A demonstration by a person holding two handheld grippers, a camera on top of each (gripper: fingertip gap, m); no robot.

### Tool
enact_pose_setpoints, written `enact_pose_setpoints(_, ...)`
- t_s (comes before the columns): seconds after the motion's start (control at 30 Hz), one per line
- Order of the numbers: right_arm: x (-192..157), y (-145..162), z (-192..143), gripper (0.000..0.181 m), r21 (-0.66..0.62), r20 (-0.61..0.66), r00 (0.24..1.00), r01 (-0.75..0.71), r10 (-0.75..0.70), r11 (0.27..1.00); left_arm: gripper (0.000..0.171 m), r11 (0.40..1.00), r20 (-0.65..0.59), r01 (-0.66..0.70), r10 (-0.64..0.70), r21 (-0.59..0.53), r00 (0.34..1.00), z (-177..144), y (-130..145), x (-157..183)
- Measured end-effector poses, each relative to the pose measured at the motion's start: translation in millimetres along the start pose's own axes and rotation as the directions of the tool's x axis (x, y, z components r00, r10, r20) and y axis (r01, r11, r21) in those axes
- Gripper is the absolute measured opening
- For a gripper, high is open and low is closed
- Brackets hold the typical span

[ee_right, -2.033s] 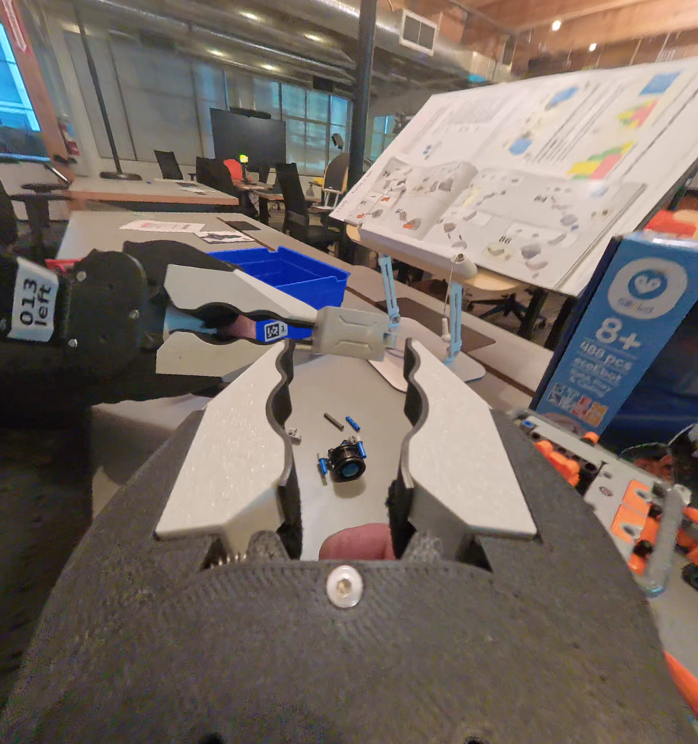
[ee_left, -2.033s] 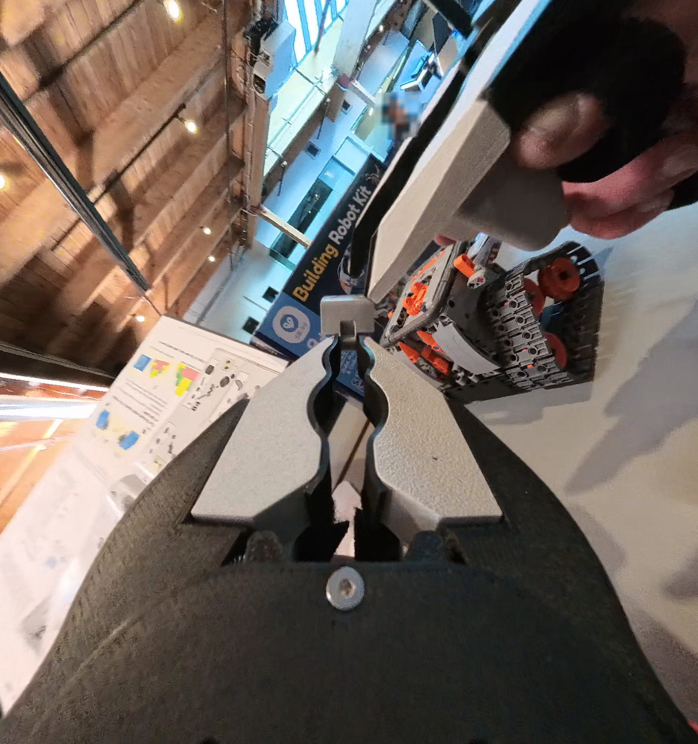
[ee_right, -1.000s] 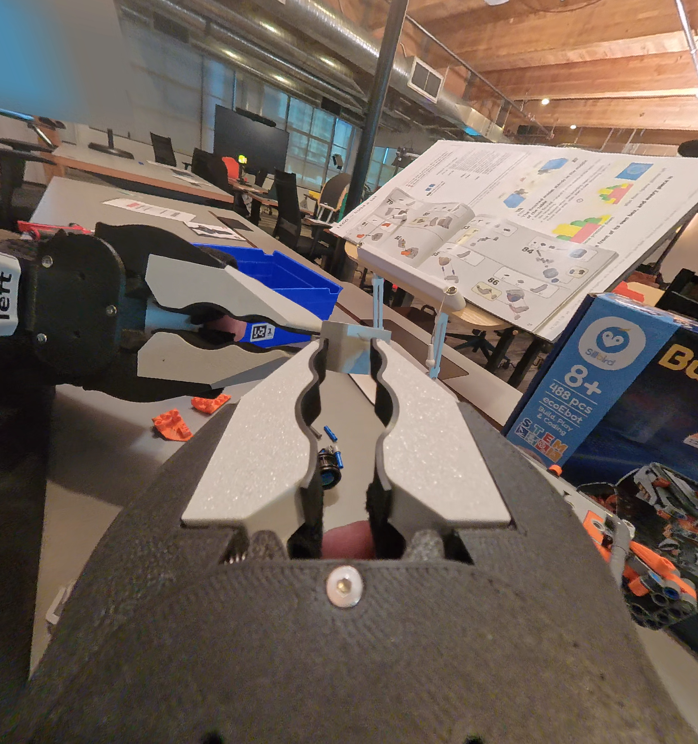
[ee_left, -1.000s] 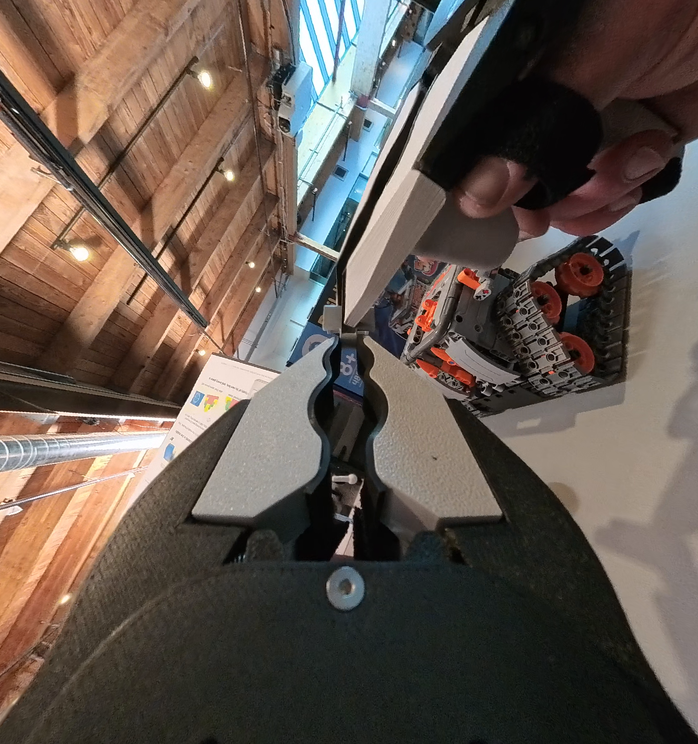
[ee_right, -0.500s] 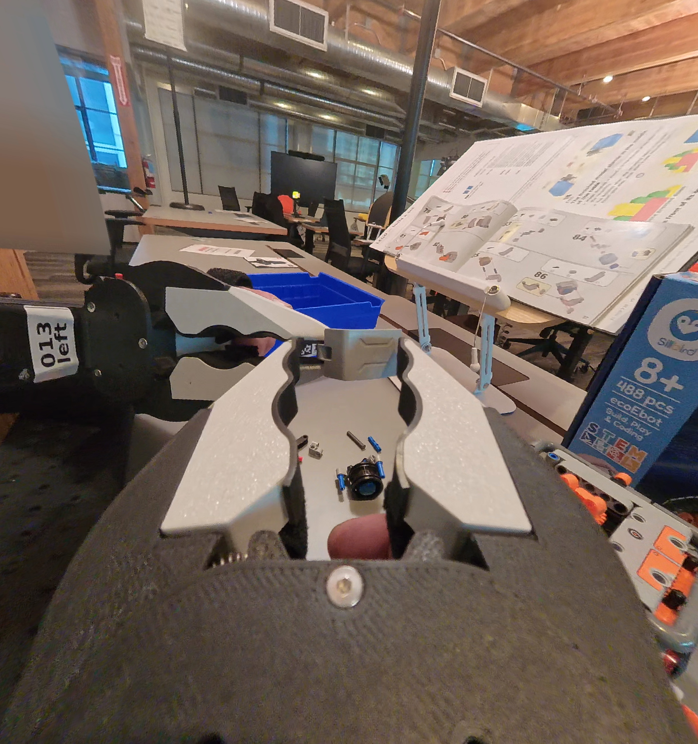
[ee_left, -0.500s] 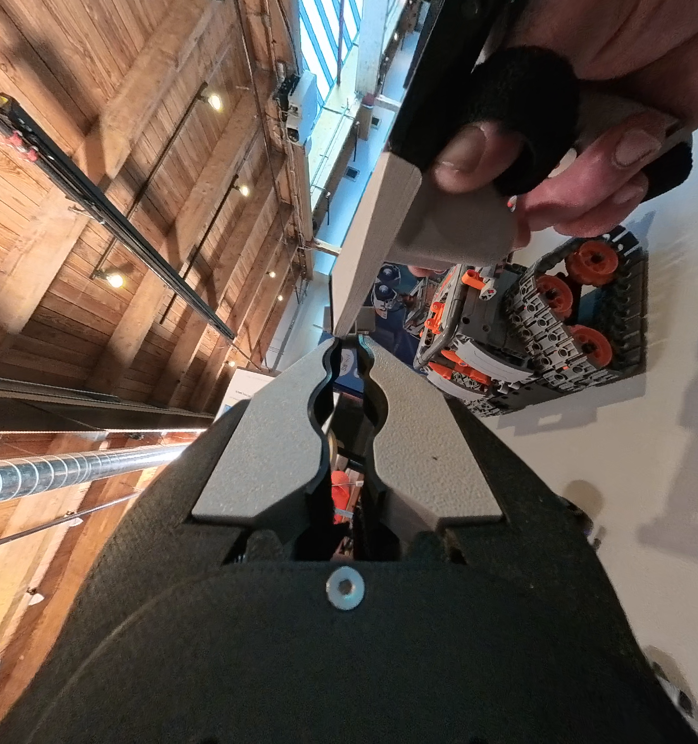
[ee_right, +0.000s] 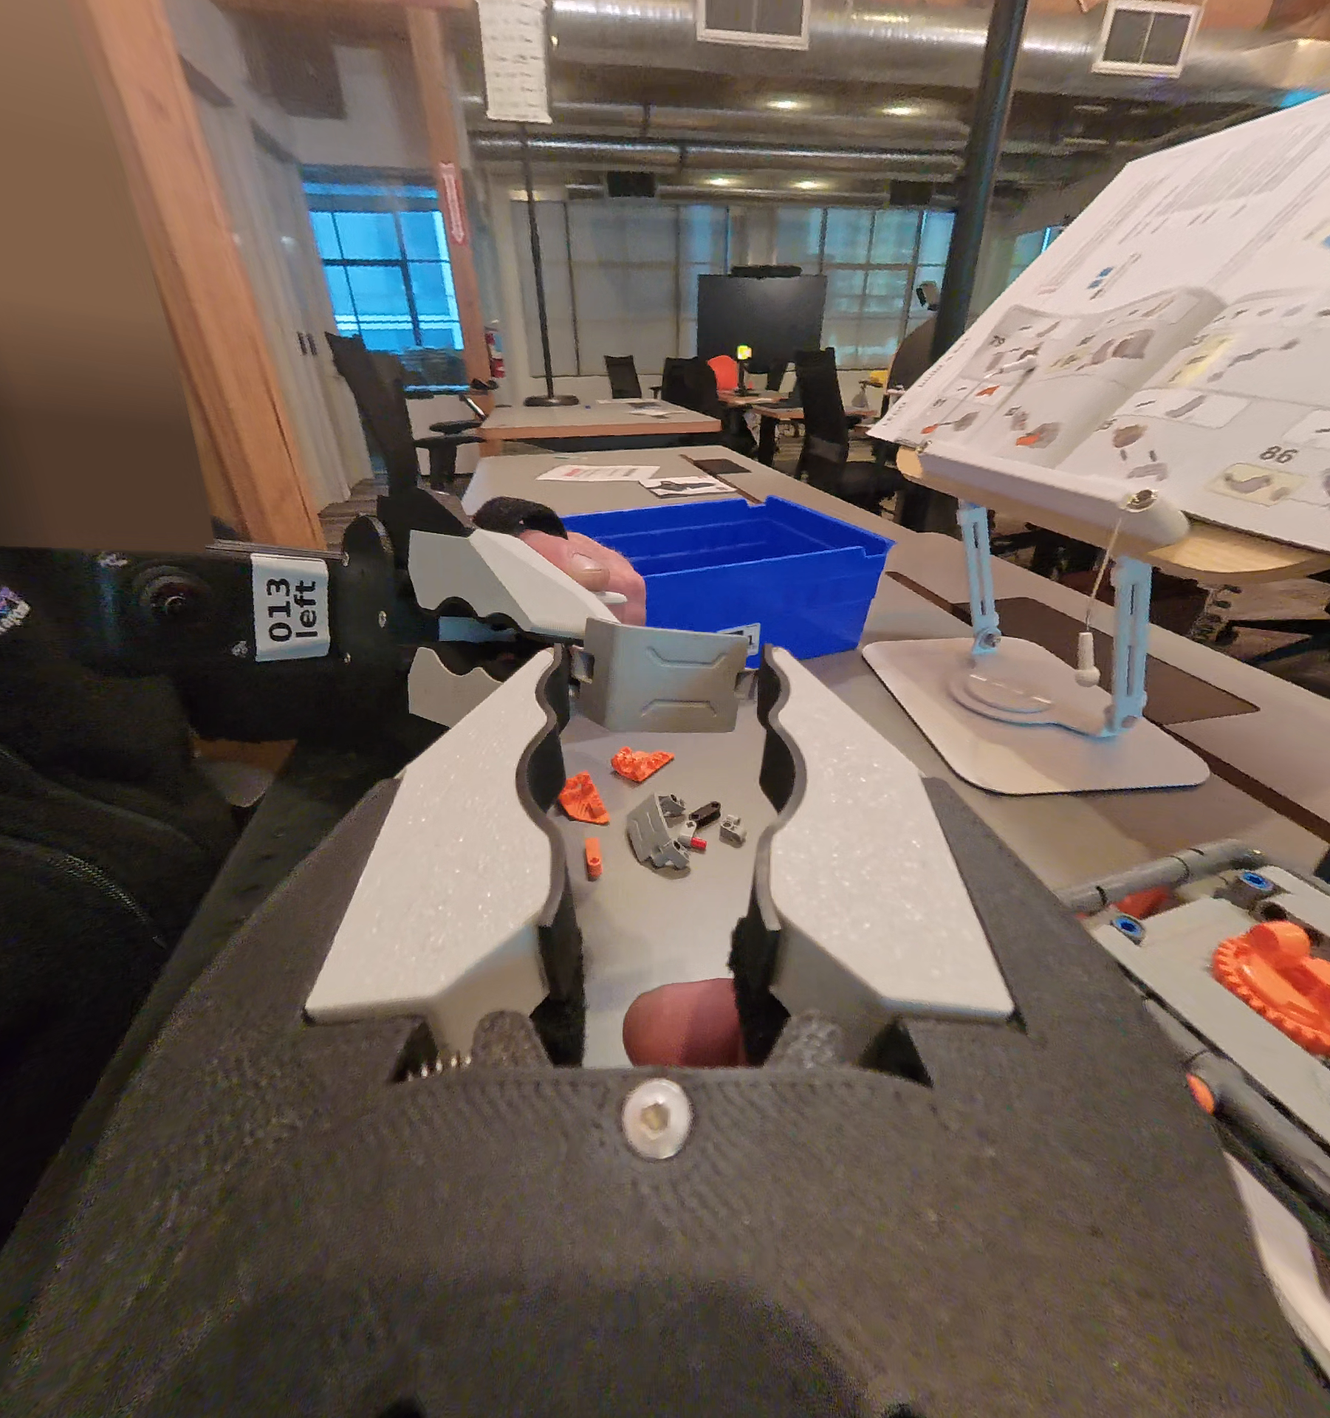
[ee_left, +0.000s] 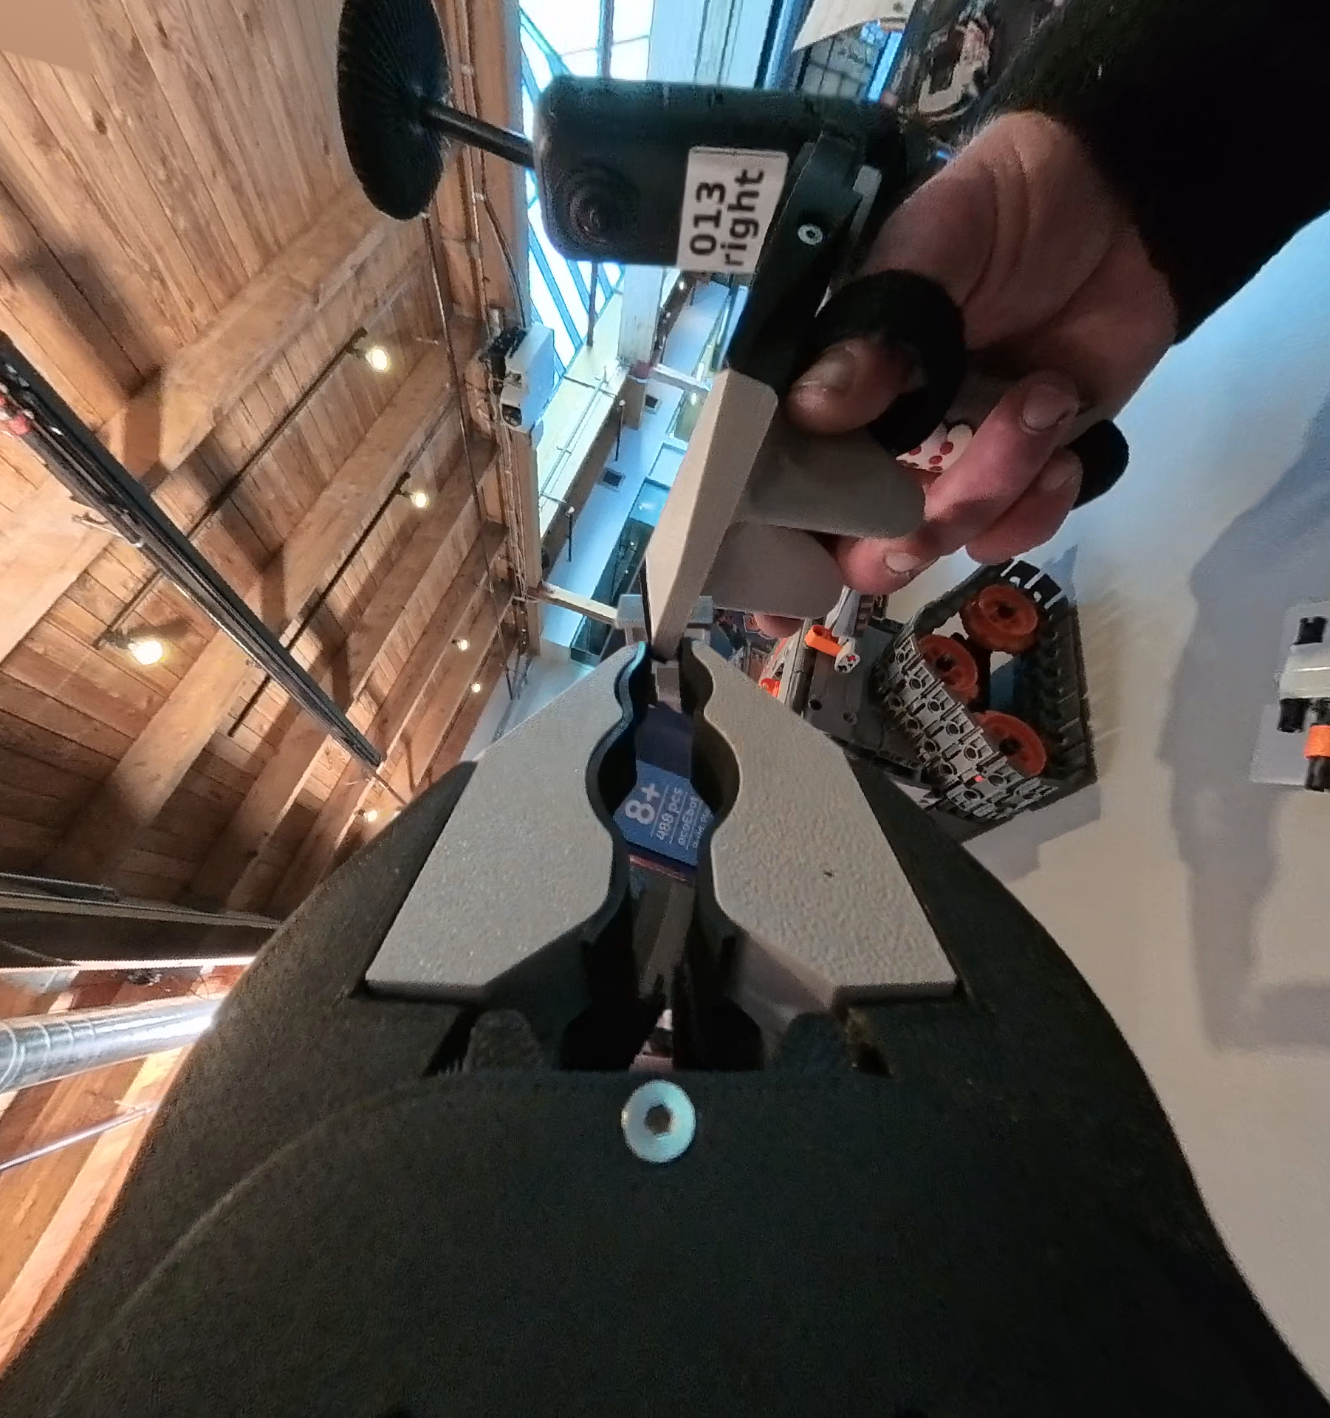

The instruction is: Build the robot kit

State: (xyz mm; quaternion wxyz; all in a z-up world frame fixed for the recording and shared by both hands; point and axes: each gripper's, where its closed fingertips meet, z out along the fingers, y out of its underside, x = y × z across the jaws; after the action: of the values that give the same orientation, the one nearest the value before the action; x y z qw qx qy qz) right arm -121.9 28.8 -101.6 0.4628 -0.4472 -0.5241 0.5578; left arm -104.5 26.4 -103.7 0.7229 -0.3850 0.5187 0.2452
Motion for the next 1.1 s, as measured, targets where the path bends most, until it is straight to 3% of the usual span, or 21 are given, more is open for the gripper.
enact_pose_setpoints(0.6,3,-13,-4,0.046,0.056,-0.056,0.995,0.090,-0.087,0.994,0.005,0.996,0.018,0.081,-0.082,0.034,0.996,-2,-4,-8)
enact_pose_setpoints(0.8,16,-8,-7,0.046,0.016,-0.129,0.985,0.115,-0.112,0.993,0.015,0.993,0.019,0.111,-0.111,0.030,0.994,-7,2,-17)
enact_pose_setpoints(0.97,33,22,-3,0.045,-0.171,-0.208,0.962,0.145,-0.179,0.975,0.018,0.982,-0.024,0.176,-0.178,-0.069,0.984,-14,34,-27)
enact_pose_setpoints(1.1,39,47,5,0.045,-0.308,-0.233,0.947,0.142,-0.220,0.941,0.022,0.933,-0.176,0.273,-0.317,-0.236,0.932,-23,78,-7)
